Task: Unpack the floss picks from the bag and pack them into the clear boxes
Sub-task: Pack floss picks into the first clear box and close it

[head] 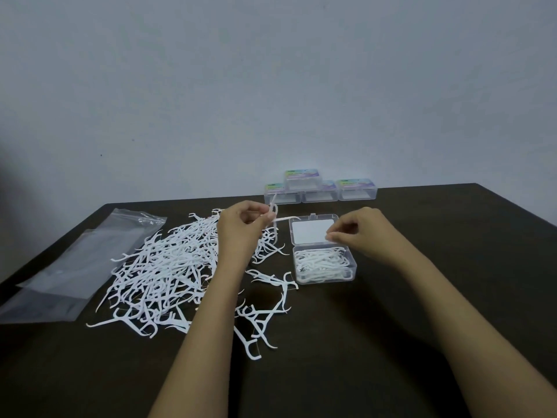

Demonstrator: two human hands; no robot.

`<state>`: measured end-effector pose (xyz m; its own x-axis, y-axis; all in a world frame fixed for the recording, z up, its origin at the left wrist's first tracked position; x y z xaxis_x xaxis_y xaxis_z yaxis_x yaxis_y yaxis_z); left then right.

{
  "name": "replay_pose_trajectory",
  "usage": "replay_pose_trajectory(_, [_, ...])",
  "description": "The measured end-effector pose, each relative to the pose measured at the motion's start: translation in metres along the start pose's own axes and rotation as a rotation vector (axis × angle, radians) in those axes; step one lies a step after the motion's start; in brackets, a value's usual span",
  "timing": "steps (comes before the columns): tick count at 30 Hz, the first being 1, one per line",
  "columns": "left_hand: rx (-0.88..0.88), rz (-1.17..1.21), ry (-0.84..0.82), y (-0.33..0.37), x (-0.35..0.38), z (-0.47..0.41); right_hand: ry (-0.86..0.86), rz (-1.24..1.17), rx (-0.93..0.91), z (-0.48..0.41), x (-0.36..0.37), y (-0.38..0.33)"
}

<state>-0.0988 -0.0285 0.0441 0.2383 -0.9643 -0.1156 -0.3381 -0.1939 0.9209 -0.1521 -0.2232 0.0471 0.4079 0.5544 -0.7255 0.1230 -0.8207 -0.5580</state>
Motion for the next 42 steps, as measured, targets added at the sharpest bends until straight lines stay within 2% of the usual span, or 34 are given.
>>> replay_pose_trajectory(3, [-0.047,0.084,-0.037,-0.001,0.006,0.004,-0.061,-0.050,-0.071,0.007,0.006,-0.017])
replay_pose_trajectory(11, [-0.092,0.120,0.053,-0.011,0.007,0.002,-0.185,0.434,-0.494,0.033,0.058,-0.058])
replay_pose_trajectory(17, [-0.208,0.200,0.096,-0.018,0.004,-0.001,-0.225,0.613,-0.560,0.041,0.080,-0.057])
replay_pose_trajectory(25, [-0.293,0.246,0.152,-0.026,0.001,-0.003,-0.185,0.607,-0.581,0.036,0.082,-0.066])
replay_pose_trajectory(28, [-0.305,0.248,0.178,-0.029,0.001,-0.003,-0.059,0.664,-0.672,0.038,0.083,-0.068])
replay_pose_trajectory(33, [-0.345,0.292,0.212,-0.031,-0.002,-0.002,0.024,0.709,-0.669,0.039,0.088,-0.067])
replay_pose_trajectory(36, [-0.380,0.335,0.222,-0.033,-0.003,-0.002,0.037,0.642,-0.588,0.033,0.082,-0.068])
replay_pose_trajectory(42, [-0.409,0.403,0.229,-0.033,-0.002,-0.004,-0.035,0.247,-0.279,0.012,0.031,-0.048])
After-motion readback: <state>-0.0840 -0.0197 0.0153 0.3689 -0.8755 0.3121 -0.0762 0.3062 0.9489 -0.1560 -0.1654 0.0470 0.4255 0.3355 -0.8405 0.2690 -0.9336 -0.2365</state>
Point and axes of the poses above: each hand's wrist, its own z-axis away from the middle knuckle, its own x-axis out of the palm, y = z × x, the point moved 4 cm from there along -z, towards the middle knuckle, and after that the axes turned 11 degrees about y, right-handed, at the moved point
